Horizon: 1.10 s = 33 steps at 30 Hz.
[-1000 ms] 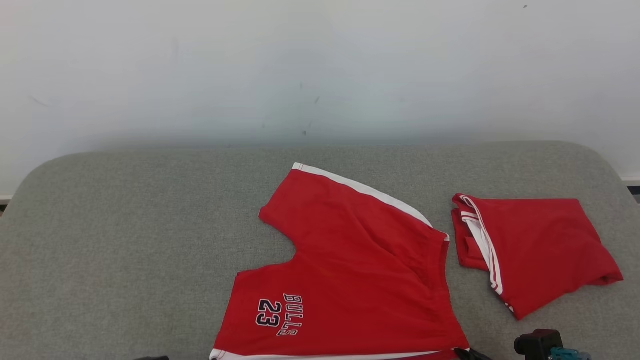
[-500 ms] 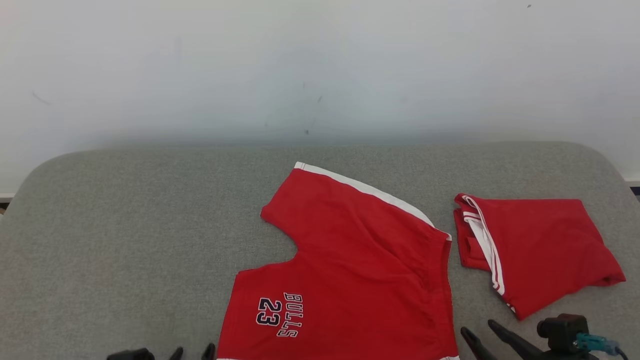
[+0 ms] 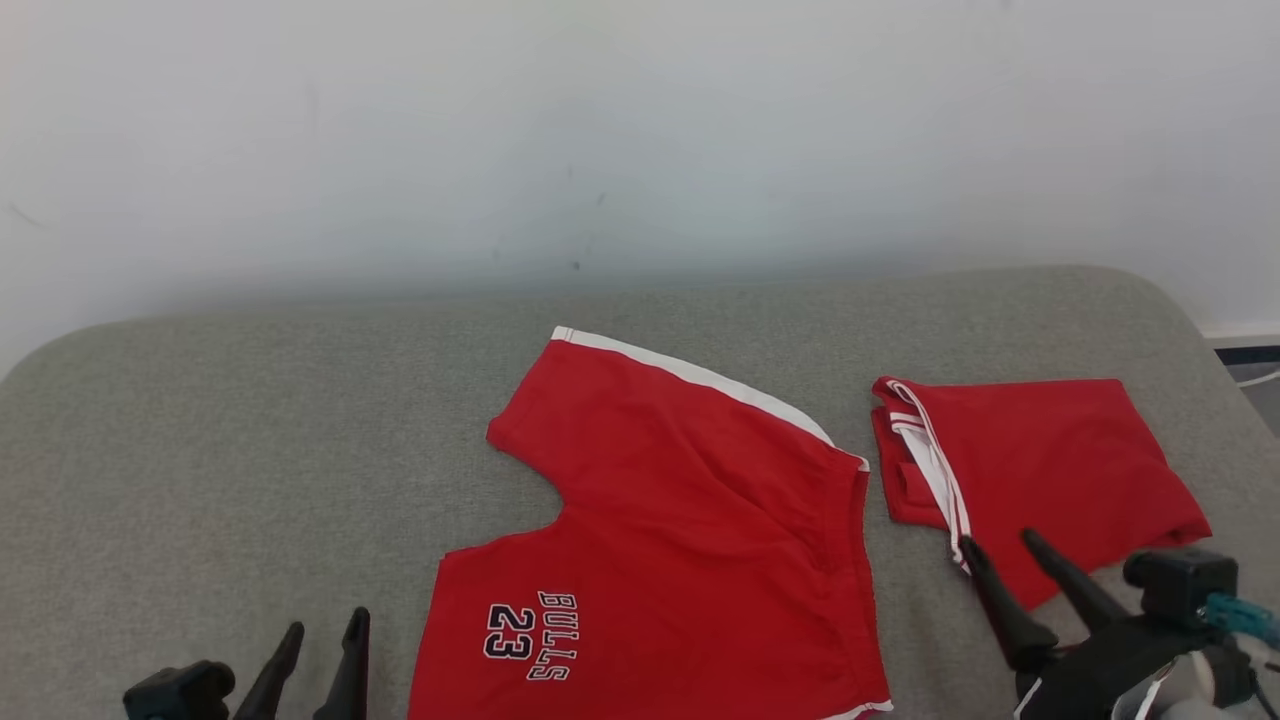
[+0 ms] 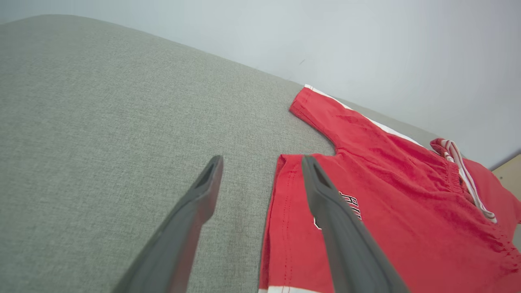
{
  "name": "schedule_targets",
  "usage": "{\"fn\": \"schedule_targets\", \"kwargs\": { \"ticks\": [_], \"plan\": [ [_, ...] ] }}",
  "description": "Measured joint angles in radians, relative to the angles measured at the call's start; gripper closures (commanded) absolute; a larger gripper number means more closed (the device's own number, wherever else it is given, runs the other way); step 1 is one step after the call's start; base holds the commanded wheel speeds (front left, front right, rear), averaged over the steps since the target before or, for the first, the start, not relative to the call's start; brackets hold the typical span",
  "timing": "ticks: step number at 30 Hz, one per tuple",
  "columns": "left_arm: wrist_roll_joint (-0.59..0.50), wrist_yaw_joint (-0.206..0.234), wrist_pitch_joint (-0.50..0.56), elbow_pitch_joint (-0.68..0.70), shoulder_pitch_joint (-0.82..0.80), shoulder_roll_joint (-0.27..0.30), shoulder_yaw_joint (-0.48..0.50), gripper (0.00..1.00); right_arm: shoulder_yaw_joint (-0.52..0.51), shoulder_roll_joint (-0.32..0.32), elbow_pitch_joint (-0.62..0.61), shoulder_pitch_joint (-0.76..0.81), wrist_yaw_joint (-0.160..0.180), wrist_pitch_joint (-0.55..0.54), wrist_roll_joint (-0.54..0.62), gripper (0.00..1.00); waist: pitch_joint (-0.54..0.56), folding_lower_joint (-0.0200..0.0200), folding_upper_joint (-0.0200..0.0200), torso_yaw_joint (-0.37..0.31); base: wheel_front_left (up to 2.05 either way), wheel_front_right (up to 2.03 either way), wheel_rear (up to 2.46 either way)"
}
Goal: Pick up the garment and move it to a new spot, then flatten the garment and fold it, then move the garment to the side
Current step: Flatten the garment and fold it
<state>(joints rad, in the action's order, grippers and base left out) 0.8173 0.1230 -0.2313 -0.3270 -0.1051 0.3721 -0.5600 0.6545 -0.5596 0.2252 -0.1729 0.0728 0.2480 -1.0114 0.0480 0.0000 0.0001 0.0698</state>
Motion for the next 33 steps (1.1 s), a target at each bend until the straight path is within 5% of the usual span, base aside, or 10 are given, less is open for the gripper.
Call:
{"fn": "schedule_targets", "kwargs": {
  "ticks": [7,19,33],
  "plan": [
    [-0.033,0.001,-0.008,0.037,0.033,0.005,0.059,0.00,-0.106,-0.024,-0.044,0.013,0.043,0.000,0.101,0.00,-0.011,0.0000,0.0000,-0.030,0.00,0.00,0.00],
    [-0.152,0.001,-0.016,0.050,0.098,0.021,0.170,0.00,-0.192,-0.057,-0.071,0.107,0.052,0.004,0.244,0.00,-0.028,0.0001,0.0000,-0.068,0.00,0.00,0.00],
    [-0.221,0.001,-0.019,0.159,0.146,-0.038,0.326,0.00,-0.363,0.014,-0.174,0.167,0.052,0.007,0.301,0.00,-0.033,0.0000,0.0000,-0.067,0.00,0.00,0.00]
  ]
}}
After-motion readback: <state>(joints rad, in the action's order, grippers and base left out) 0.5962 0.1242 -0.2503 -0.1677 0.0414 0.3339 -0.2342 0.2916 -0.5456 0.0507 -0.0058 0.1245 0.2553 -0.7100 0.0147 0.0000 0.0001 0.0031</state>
